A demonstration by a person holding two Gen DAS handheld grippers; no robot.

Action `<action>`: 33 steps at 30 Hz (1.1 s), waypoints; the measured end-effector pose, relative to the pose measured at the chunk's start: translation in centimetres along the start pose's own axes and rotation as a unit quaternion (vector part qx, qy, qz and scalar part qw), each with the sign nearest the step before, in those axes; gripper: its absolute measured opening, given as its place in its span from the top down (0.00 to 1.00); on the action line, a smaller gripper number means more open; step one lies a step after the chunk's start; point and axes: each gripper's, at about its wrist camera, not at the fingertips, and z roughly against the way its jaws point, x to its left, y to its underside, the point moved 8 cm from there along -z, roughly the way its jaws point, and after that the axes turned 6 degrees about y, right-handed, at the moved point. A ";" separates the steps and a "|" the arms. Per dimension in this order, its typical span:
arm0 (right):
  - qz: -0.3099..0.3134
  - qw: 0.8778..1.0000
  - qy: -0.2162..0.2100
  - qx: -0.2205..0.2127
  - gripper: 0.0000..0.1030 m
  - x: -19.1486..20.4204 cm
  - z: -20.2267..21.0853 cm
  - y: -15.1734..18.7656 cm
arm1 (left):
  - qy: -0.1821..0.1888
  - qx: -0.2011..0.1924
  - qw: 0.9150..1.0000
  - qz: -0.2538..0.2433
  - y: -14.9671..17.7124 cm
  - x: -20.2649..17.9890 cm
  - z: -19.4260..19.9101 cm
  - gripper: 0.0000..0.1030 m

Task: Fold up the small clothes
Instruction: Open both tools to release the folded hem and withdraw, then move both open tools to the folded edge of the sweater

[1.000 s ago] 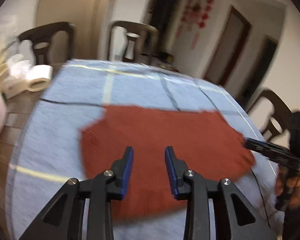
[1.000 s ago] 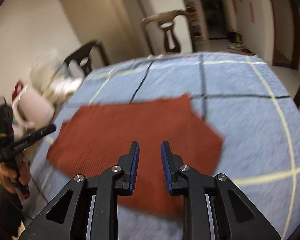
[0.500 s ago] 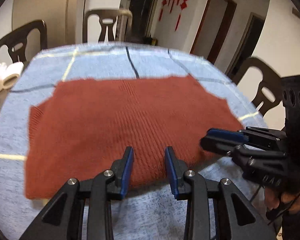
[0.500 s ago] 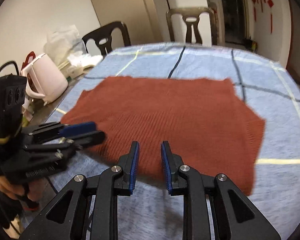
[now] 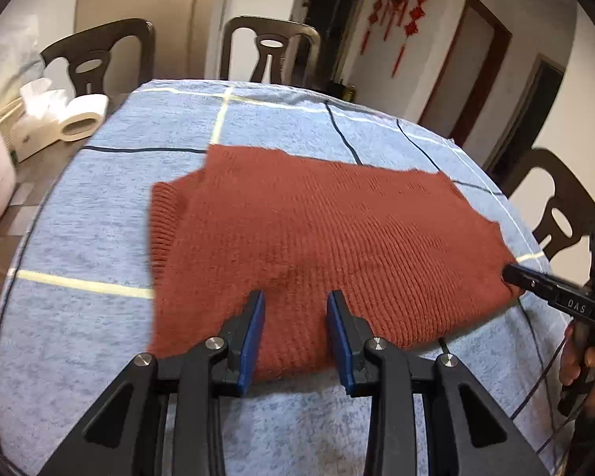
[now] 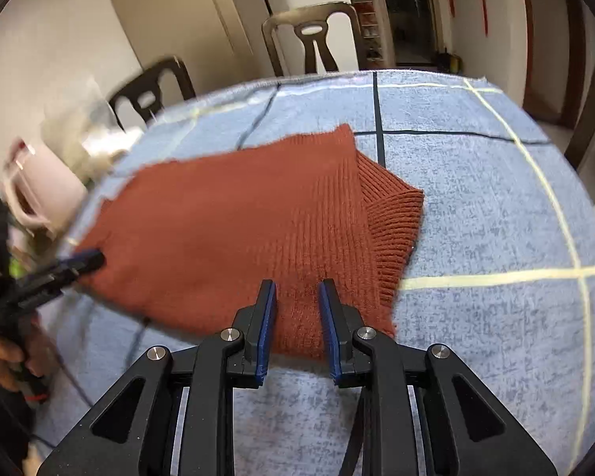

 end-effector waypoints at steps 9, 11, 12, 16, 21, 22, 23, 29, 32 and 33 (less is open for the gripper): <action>-0.034 0.999 -0.004 -0.029 0.52 -1.6 2.2 -0.9 | -0.041 -0.025 0.998 0.035 -1.3 3.9 2.2 0.65; -0.038 0.999 -0.007 -0.031 0.52 -1.7 2.2 -0.9 | -0.050 -0.020 0.998 0.040 -0.9 4.4 1.8 0.65; -0.038 0.999 -0.012 -0.034 0.52 -1.6 2.3 -0.9 | -0.052 -0.020 0.998 0.041 -0.8 4.4 1.7 0.65; -0.018 0.999 -0.004 -0.038 0.55 -1.1 1.9 -0.8 | -0.071 -0.009 0.996 0.050 0.0 5.5 0.4 0.63; -0.026 0.999 0.026 -0.006 0.69 -2.9 -0.4 -0.1 | -0.074 -0.011 0.996 0.056 0.2 5.8 0.4 0.62; -0.036 0.999 0.019 -0.007 0.69 -3.1 -0.2 -0.1 | -0.076 -0.009 0.996 0.054 0.2 5.7 0.5 0.62; -0.038 0.999 0.022 -0.006 0.69 -3.3 -0.1 -0.1 | -0.079 -0.009 0.995 0.052 0.2 5.6 0.7 0.62; -0.028 0.999 0.021 -0.018 0.69 -2.8 1.3 -0.6 | -0.090 -0.019 0.995 0.037 -0.7 5.1 1.8 0.62; -0.027 0.999 0.021 -0.024 0.61 -2.7 1.6 -1.0 | -0.093 -0.023 0.995 0.033 -1.1 5.0 2.0 0.62; -0.029 0.999 0.022 -0.025 0.57 -2.7 1.6 -1.1 | -0.094 -0.023 0.995 0.032 -1.3 5.0 1.9 0.62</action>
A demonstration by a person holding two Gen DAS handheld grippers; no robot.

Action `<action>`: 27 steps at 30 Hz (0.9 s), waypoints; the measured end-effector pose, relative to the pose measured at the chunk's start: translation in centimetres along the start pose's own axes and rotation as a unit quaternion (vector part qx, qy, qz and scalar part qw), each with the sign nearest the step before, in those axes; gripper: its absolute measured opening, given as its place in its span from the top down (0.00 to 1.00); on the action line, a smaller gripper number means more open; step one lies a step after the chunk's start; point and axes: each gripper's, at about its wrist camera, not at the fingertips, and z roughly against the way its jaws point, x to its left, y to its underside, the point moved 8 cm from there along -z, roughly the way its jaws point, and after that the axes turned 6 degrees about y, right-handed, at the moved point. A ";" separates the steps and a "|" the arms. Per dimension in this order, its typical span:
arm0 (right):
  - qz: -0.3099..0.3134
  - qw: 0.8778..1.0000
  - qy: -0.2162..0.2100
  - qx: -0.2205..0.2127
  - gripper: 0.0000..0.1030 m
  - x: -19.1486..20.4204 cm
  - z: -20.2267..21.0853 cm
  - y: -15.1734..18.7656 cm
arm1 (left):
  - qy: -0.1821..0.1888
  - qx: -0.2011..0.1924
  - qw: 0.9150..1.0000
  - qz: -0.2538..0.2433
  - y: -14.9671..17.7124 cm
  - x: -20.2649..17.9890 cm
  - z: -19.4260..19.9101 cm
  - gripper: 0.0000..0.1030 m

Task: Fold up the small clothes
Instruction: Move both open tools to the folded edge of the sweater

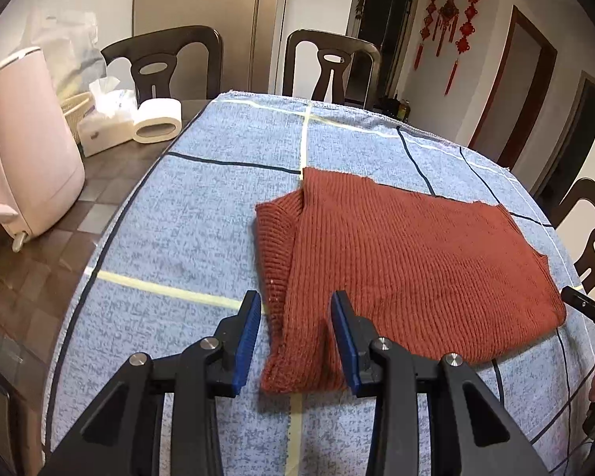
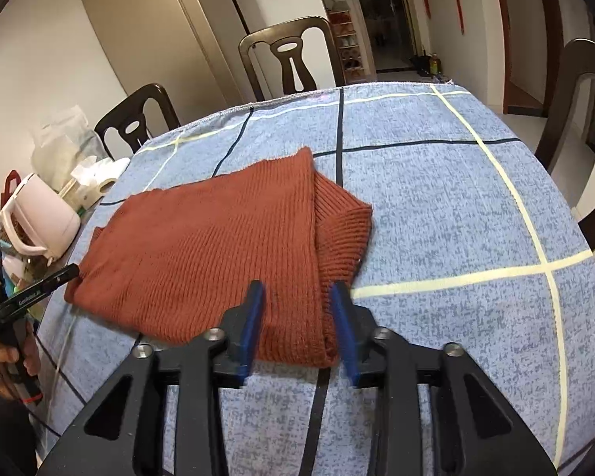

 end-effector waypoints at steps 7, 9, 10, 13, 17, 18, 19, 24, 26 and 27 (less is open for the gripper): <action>-0.008 1.000 -0.006 0.005 0.51 -0.1 -0.6 -0.3 | 0.012 0.001 1.000 -0.001 -0.4 -0.2 -0.9 0.58; -0.006 1.000 -0.013 0.010 0.48 0.1 -1.0 -0.3 | 0.017 0.007 1.000 0.004 -0.5 -0.1 -1.5 0.56; -0.007 1.000 -0.013 0.012 0.47 0.1 -1.2 -0.3 | 0.019 0.009 1.000 0.007 -0.6 0.1 -1.7 0.56; -0.013 0.999 -0.022 0.020 0.47 0.0 -2.0 -0.4 | 0.023 0.015 1.000 0.014 -0.8 0.6 -2.7 0.53; -0.023 0.999 -0.026 0.021 0.46 -0.4 -2.8 -0.9 | 0.043 0.021 0.998 0.030 -1.0 1.5 -4.0 0.46; -0.027 0.999 -0.026 0.025 0.46 -0.7 -3.1 -1.0 | 0.049 0.022 0.998 0.035 -1.1 1.7 -4.3 0.45; -0.030 0.999 -0.023 0.026 0.46 -0.9 -3.4 -1.1 | 0.054 0.017 0.998 0.038 -1.3 1.9 -4.3 0.45; -0.045 0.998 -0.024 0.024 0.45 -1.6 -4.3 -1.8 | 0.067 0.013 0.996 0.048 -2.1 2.1 -5.0 0.42; -0.048 0.998 -0.029 0.022 0.44 -1.4 -4.5 -2.0 | 0.078 0.013 0.996 0.050 -2.2 1.7 -5.1 0.42; -0.050 0.998 -0.037 0.025 0.44 -1.2 -4.5 -2.1 | 0.092 0.015 0.994 0.052 -2.2 1.3 -5.1 0.42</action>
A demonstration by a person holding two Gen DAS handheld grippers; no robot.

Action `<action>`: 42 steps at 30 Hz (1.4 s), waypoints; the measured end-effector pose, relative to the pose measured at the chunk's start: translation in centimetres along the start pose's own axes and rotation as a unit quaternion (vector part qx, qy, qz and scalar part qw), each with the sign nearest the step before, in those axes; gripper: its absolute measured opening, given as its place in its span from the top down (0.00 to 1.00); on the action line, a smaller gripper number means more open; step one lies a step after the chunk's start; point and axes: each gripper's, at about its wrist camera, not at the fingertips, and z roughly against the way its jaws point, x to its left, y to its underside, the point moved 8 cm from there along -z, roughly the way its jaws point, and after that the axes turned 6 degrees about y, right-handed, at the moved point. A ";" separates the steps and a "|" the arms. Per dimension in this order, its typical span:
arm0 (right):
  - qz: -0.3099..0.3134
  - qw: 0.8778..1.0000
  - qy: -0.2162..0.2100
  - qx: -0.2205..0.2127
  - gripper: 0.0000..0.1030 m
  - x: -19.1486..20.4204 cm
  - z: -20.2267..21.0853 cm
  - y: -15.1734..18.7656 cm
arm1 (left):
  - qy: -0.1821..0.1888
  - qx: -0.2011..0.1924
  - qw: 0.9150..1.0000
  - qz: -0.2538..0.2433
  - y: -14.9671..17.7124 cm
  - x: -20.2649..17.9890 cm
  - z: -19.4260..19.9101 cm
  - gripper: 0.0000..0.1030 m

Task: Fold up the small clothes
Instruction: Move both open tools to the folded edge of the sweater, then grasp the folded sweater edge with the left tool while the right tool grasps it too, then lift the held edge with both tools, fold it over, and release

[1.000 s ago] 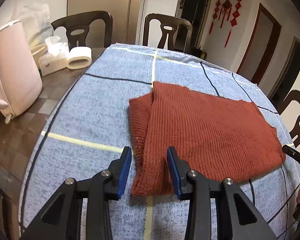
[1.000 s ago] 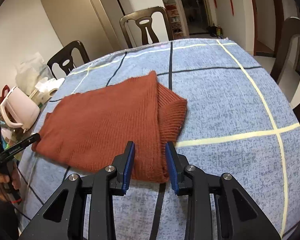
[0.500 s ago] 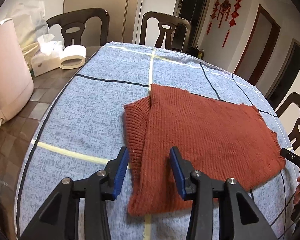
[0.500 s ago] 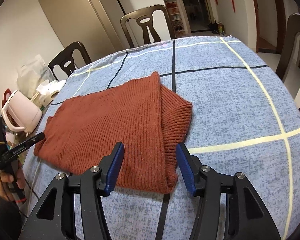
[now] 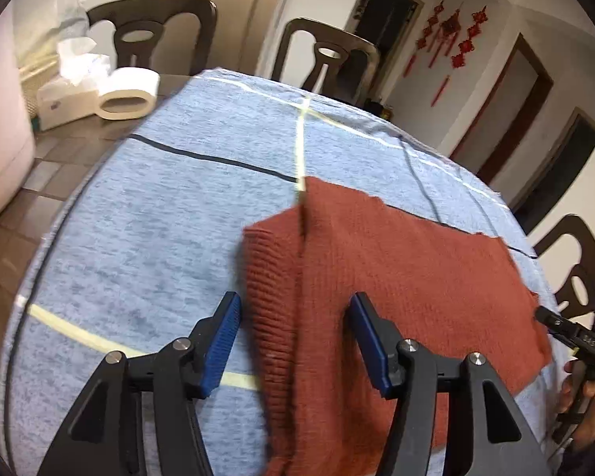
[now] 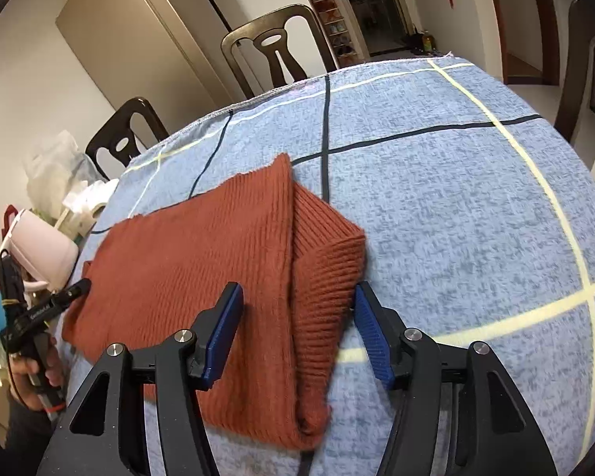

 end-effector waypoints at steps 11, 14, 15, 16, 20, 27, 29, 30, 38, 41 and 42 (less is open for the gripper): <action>-0.009 0.999 -0.047 0.016 0.43 1.1 -0.4 0.3 | 0.045 0.000 0.999 0.014 0.1 -1.0 -0.1 0.44; -0.004 0.999 -0.041 0.017 0.45 1.6 -0.7 0.1 | 0.034 0.005 0.999 0.003 0.3 -1.4 -0.1 0.65; -0.003 0.999 -0.044 0.018 0.49 1.8 -0.6 0.1 | 0.030 0.006 1.000 0.002 0.3 -1.4 -0.1 0.70; 0.000 0.999 -0.048 0.019 0.58 2.0 -0.6 0.2 | 0.029 0.006 1.000 0.000 0.3 -1.4 0.0 0.75; 0.010 0.999 -0.024 0.026 0.79 1.8 -1.1 0.4 | 0.019 0.009 1.000 -0.008 0.2 -1.3 -0.1 0.82; -0.002 0.999 -0.039 0.015 0.84 2.3 0.1 -0.5 | 0.025 0.003 0.999 -0.029 -1.1 -2.9 1.3 0.86; -0.002 0.999 -0.046 0.009 0.85 2.7 0.8 -1.0 | 0.033 -0.004 0.999 -0.033 -1.7 -3.4 2.2 0.86; 0.000 0.999 -0.048 0.005 0.85 3.0 1.3 -1.2 | 0.037 -0.007 0.999 -0.034 -2.0 -3.7 2.6 0.87; 0.027 0.997 -0.063 -0.037 0.85 5.4 6.8 -2.4 | 0.063 -0.041 0.995 -0.060 -3.4 -6.2 7.9 0.87; 0.039 0.996 -0.066 -0.048 0.85 6.0 9.0 -1.9 | 0.071 -0.048 0.994 -0.067 -3.0 -6.6 9.8 0.87; 0.044 0.995 -0.067 -0.051 0.85 6.2 9.8 -1.6 | 0.073 -0.050 0.994 -0.069 -2.7 -6.7 10.4 0.87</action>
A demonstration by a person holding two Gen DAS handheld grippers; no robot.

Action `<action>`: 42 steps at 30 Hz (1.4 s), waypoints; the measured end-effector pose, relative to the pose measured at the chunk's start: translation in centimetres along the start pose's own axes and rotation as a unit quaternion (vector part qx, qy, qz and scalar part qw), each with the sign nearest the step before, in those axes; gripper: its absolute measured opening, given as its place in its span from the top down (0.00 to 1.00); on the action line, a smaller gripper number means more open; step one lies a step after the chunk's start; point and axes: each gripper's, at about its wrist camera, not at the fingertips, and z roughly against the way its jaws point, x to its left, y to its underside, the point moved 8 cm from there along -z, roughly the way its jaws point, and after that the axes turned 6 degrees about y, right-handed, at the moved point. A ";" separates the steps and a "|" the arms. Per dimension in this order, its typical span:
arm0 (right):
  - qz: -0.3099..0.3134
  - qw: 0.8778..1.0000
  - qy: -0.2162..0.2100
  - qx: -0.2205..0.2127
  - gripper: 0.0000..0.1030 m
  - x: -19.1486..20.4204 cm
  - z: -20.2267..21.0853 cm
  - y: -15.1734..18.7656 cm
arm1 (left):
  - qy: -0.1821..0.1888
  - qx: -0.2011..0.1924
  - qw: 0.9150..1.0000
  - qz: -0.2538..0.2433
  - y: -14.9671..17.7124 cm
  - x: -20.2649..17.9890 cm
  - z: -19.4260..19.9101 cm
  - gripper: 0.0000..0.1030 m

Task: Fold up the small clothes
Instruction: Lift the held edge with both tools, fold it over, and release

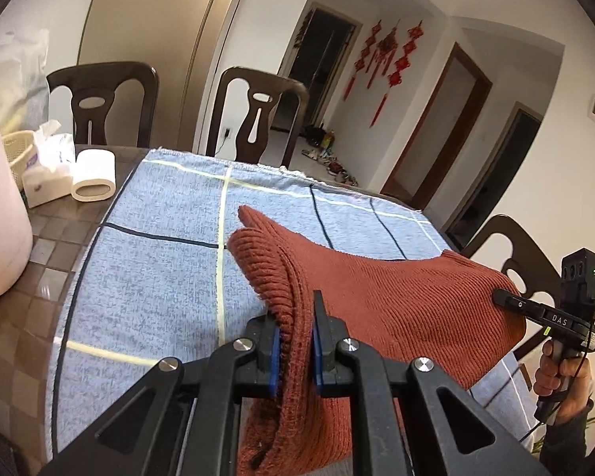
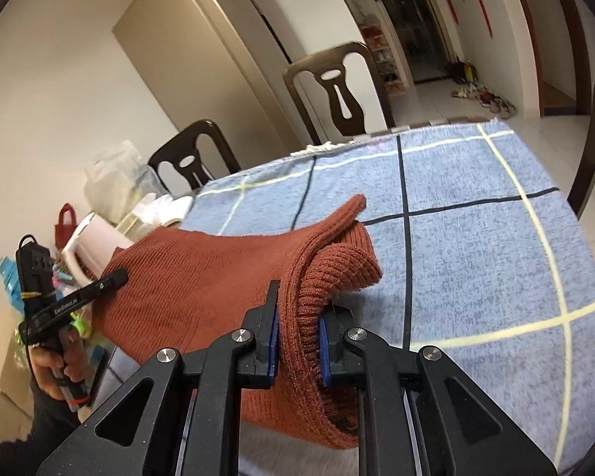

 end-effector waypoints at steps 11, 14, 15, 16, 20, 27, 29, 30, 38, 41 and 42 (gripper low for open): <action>0.004 1.000 -0.003 -0.002 0.85 0.7 4.2 4.7 | 0.018 0.010 1.000 -0.016 4.5 -1.4 3.1 0.87; -0.001 1.000 0.000 0.003 0.85 0.4 4.7 6.4 | 0.020 0.017 1.000 -0.009 6.6 -1.1 3.3 0.87; -0.003 1.000 0.002 0.008 0.85 0.2 4.6 7.1 | 0.020 0.021 1.000 -0.005 7.4 -0.9 3.3 0.87; -0.006 1.000 0.005 0.012 0.85 -0.1 4.5 7.8 | 0.018 0.026 0.999 0.001 8.3 -0.6 3.1 0.87; -0.026 0.999 0.021 0.041 0.85 -1.8 3.0 10.6 | 0.002 0.054 0.998 0.024 11.8 1.1 1.6 0.87; -0.057 0.993 0.058 0.082 0.69 -5.1 1.3 13.6 | 0.000 0.070 0.996 0.061 14.6 3.0 1.2 0.84; -0.067 0.993 0.059 0.081 0.66 -5.7 1.6 13.9 | -0.005 0.071 0.996 0.062 14.5 3.1 1.4 0.81; -0.073 0.993 0.057 0.078 0.66 -5.9 1.8 13.9 | -0.007 0.070 0.996 0.062 14.4 3.2 1.6 0.81; -0.072 0.992 0.092 0.048 0.66 -6.5 3.6 13.0 | -0.055 0.024 0.998 0.030 11.6 3.1 4.5 0.80; -0.040 0.992 0.114 0.025 0.66 -5.7 4.8 11.9 | -0.044 0.012 0.999 0.018 10.4 1.7 4.8 0.80; -0.030 0.993 0.112 0.020 0.66 -5.2 5.0 11.7 | -0.038 0.014 0.999 0.011 10.3 1.0 4.4 0.80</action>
